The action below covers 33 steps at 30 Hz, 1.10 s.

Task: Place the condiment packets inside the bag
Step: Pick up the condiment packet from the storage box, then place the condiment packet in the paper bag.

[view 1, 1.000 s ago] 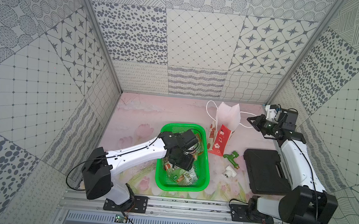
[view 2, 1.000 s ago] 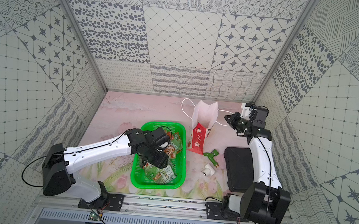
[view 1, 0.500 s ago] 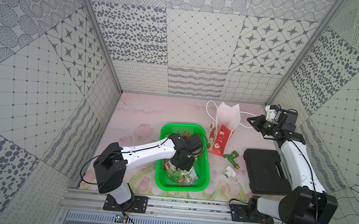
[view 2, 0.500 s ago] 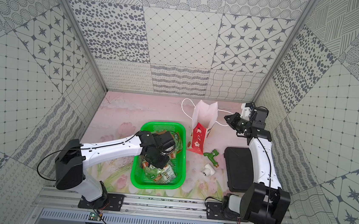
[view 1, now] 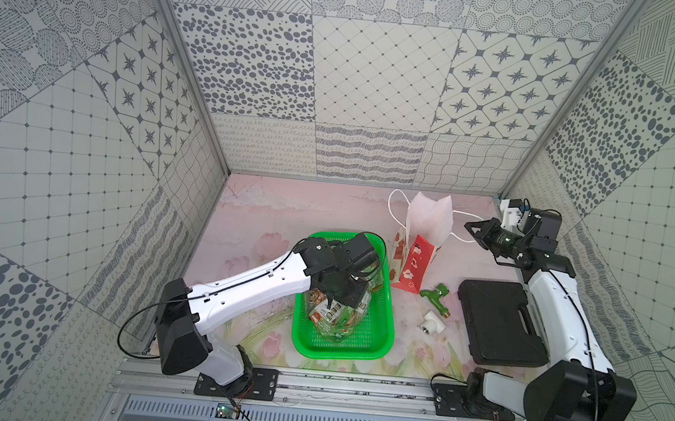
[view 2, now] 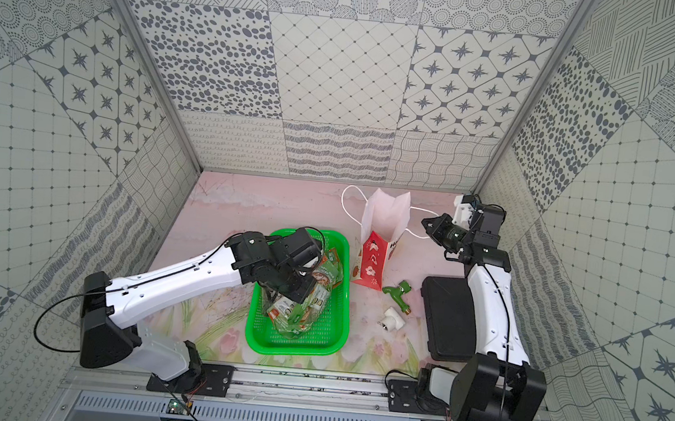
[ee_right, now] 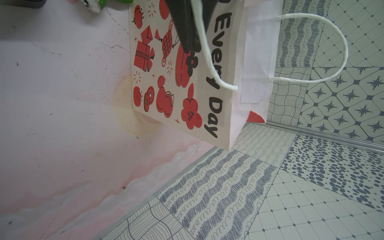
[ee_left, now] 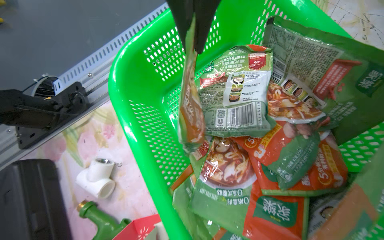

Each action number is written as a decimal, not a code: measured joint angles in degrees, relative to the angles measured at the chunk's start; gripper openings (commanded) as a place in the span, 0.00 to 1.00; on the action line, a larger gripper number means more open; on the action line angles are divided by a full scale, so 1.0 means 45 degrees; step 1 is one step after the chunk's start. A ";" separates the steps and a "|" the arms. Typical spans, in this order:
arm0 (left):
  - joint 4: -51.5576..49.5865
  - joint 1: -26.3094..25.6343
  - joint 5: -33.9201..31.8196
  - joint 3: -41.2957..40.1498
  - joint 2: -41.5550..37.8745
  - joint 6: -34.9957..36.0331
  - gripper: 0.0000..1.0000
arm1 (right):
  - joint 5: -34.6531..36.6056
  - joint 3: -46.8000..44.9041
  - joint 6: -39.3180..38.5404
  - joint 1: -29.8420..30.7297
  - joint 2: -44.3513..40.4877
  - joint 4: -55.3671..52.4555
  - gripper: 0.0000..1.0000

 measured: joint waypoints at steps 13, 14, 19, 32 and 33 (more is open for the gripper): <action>-0.0928 0.0000 0.0141 0.5105 0.0243 0.0000 0.00 | 0.0044 -0.0102 0.0068 0.0000 -0.0039 0.0097 0.00; -0.0899 0.0000 0.0180 0.5445 0.0345 0.0015 0.00 | 0.0063 -0.0107 0.0087 0.0000 -0.0039 0.0102 0.00; -0.1064 0.0000 0.0544 0.8752 0.1433 0.0005 0.00 | 0.0097 -0.0117 0.0107 0.0005 -0.0039 0.0107 0.00; -0.0194 0.0155 0.0976 1.4324 0.5168 0.0039 0.00 | 0.0092 -0.0117 0.0141 0.0015 -0.0063 0.0136 0.00; 0.0005 0.0199 0.1030 1.4406 0.5387 0.0039 0.00 | 0.0092 -0.0117 0.0146 0.0015 -0.0063 0.0141 0.00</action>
